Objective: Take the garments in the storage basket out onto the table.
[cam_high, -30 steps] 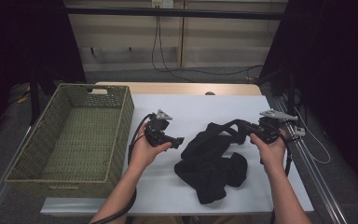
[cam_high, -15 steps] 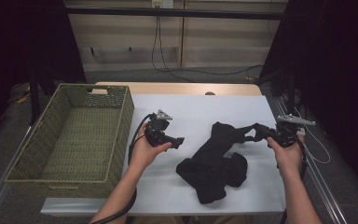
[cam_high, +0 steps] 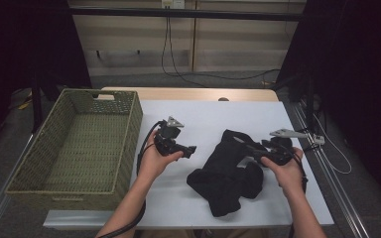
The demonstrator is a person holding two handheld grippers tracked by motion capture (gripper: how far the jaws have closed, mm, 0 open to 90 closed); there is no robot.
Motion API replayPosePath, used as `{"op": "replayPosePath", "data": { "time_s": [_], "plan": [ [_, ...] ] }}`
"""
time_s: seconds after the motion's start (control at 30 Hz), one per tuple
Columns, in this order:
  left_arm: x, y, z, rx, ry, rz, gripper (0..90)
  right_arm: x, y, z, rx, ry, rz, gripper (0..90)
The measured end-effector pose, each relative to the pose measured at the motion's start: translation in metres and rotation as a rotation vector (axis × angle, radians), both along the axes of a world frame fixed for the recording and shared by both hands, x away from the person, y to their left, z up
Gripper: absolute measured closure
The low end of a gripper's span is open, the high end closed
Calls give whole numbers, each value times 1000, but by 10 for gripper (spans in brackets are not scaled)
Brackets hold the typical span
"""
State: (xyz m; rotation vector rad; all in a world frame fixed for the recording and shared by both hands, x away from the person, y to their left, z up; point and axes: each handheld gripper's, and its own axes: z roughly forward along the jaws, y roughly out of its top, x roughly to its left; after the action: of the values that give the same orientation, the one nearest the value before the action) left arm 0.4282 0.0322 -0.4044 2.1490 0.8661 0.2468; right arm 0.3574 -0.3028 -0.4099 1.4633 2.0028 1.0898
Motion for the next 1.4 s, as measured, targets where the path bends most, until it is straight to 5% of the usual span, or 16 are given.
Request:
{"op": "replayPosePath", "data": {
  "time_s": [0.27,0.33,0.47,0.57,0.8,1.0,1.3,1.4],
  "plan": [
    [0,2,1,-9,-2,6,88,8,45,-14,15,2,71,343],
    [1,2,1,-14,1,8,88,10,53,-19,1,17,97,432],
    [0,1,2,-13,-8,6,88,11,58,-32,-43,65,138,748],
    [1,0,3,-7,-3,-5,88,7,54,-38,-29,77,156,828],
    [1,-6,0,-8,-3,-5,88,-9,29,-25,15,47,146,835],
    [2,-13,0,0,-2,-22,88,-21,-4,-26,55,49,70,788],
    [3,-19,-1,4,-3,-37,88,-25,2,-13,-24,15,18,619],
    [3,-19,-1,2,0,-32,88,-27,9,-5,5,-2,22,565]
  ]
}}
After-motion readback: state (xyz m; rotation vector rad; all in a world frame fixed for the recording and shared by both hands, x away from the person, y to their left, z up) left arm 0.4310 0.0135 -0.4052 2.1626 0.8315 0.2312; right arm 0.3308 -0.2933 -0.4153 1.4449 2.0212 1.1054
